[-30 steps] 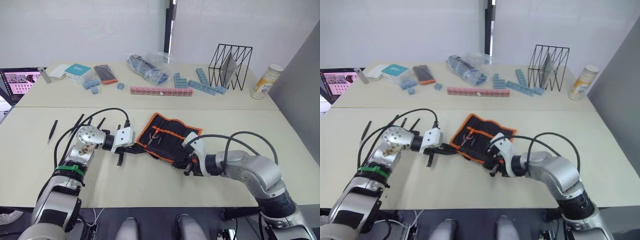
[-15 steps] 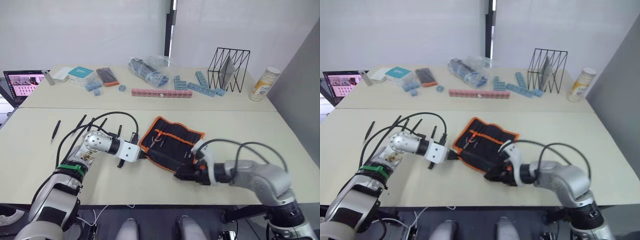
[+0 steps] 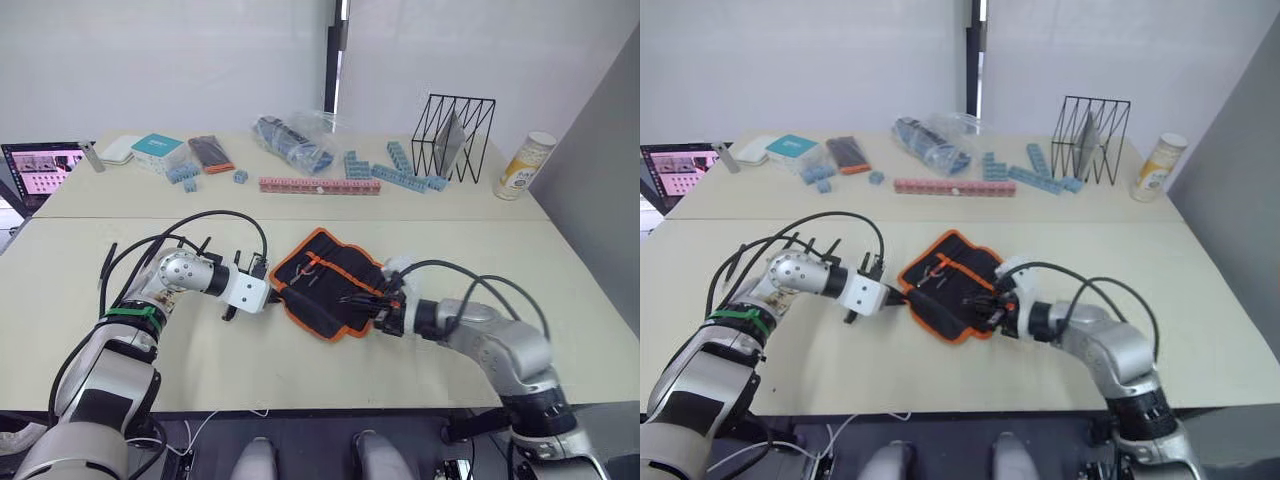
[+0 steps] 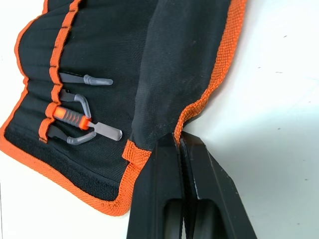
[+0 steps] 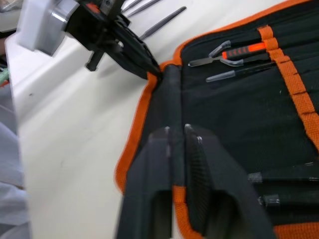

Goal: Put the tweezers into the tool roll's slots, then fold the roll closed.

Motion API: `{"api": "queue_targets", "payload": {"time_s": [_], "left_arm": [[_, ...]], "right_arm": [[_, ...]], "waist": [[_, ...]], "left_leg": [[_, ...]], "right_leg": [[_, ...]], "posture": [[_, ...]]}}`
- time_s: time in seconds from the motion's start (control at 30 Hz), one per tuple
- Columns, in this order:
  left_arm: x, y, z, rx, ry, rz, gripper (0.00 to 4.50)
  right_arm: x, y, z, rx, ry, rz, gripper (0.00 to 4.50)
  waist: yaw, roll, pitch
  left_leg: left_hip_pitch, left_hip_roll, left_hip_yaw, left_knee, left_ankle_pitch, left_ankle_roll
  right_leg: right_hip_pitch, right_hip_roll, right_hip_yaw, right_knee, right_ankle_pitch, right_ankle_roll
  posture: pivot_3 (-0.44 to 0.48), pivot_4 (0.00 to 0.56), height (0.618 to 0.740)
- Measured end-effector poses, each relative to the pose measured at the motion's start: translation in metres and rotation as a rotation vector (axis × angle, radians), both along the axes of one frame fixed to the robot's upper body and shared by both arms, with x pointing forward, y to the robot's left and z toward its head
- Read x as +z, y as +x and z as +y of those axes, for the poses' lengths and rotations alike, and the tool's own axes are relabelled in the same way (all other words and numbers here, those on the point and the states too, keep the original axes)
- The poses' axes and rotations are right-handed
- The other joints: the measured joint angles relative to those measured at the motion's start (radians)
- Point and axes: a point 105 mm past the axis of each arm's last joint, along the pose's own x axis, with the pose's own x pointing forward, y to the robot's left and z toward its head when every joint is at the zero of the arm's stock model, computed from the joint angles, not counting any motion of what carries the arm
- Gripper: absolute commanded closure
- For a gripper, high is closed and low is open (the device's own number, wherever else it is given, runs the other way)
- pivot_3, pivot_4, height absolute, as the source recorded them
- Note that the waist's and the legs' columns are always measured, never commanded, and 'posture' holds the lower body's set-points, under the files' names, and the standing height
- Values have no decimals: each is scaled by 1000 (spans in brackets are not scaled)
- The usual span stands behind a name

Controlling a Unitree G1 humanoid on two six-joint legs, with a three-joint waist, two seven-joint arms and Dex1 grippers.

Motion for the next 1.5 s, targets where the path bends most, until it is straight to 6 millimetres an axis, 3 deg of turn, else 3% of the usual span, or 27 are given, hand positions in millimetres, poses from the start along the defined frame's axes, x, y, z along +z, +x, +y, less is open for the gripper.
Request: {"api": "queue_targets", "payload": {"time_s": [0.13, 0.3, 0.43, 0.5, 0.6, 0.7, 0.77, 0.87, 1.0, 1.23, 1.3, 1.5], "left_arm": [[1, 1, 1, 25, -29, 15, 4500], [3, 2, 14, 135, -125, 141, 2998], [9, -9, 39, 229, -231, 308, 1615], [18, -13, 46, 273, -318, 382, 938], [48, -14, 40, 308, -540, 465, 25], [74, -17, 16, 278, -708, 516, 25], [78, -22, -4, 258, -762, 575, 25], [69, -17, -25, 331, -821, 641, 816], [51, -14, -37, 423, -803, 659, 2235], [0, -11, -35, 630, -717, 637, 4460], [-12, -12, -31, 668, -699, 631, 4460], [-15, -15, -27, 643, -671, 580, 4460]], "right_arm": [[-27, 2, 5, 8, -80, 27, 4482], [-36, 0, 5, 48, -127, -19, 4500], [-37, 0, 3, 73, -133, -42, 4500], [-37, 1, 1, 76, -134, -44, 4500], [-37, 3, -2, 77, -136, -53, 4500], [-38, 3, -3, 81, -141, -61, 4500], [-38, 3, -2, 91, -142, -71, 4500], [-38, 3, -2, 97, -139, -78, 4500], [-38, 2, -5, 90, -127, -80, 4500], [-34, 3, -10, 86, -114, -92, 4500], [-32, 4, -12, 81, -107, -99, 4500], [-8, 3, -3, 155, -52, -148, 4500]], "waist": [[0, 0, 0], [-4, 0, 0], [-6, 0, 0], [-4, 0, 0], [2, 0, 0], [4, 0, 0], [2, 0, 0], [1, 0, 0], [0, 0, 0], [0, 0, 0], [0, 0, 0], [-5, 0, 0]], "left_leg": [[-2, 0, 0, 0, 0, 0], [-1, 0, -1, -1, 0, 0], [-1, 0, -2, -3, 0, 0], [-1, 0, -3, -3, 0, 0], [-2, 0, -3, -2, 0, 0], [-1, 0, -3, -1, 0, 0], [0, 0, -3, -1, 0, 0], [-1, 0, -4, -1, 0, 0], [-1, 0, -4, -1, 0, 0], [-2, 0, -4, -1, 0, 0], [-2, 0, -4, -1, 0, 0], [-1, 0, -3, -2, 0, 0]], "right_leg": [[-1, 0, 0, 0, 1, 1], [-1, 1, 0, 0, 1, 1], [-1, 1, 0, 1, 0, 0], [0, 1, 0, 0, 0, 0], [1, 2, 0, 0, -1, -2], [3, 1, 0, -1, -2, -3], [3, 2, 0, 0, -2, -3], [3, 2, 0, 0, 0, 0], [2, 2, 1, 0, 1, 1], [2, 2, 1, -1, 0, 0], [1, 2, 1, -1, -1, -1], [2, 2, 1, -1, -2, -3]], "posture": [[0, 150, 737], [0, 150, 737], [0, 150, 737], [0, 150, 737], [0, 150, 737], [0, 150, 737], [0, 150, 737], [0, 150, 737], [0, 150, 737], [0, 150, 737], [0, 150, 737], [0, 150, 737]]}}
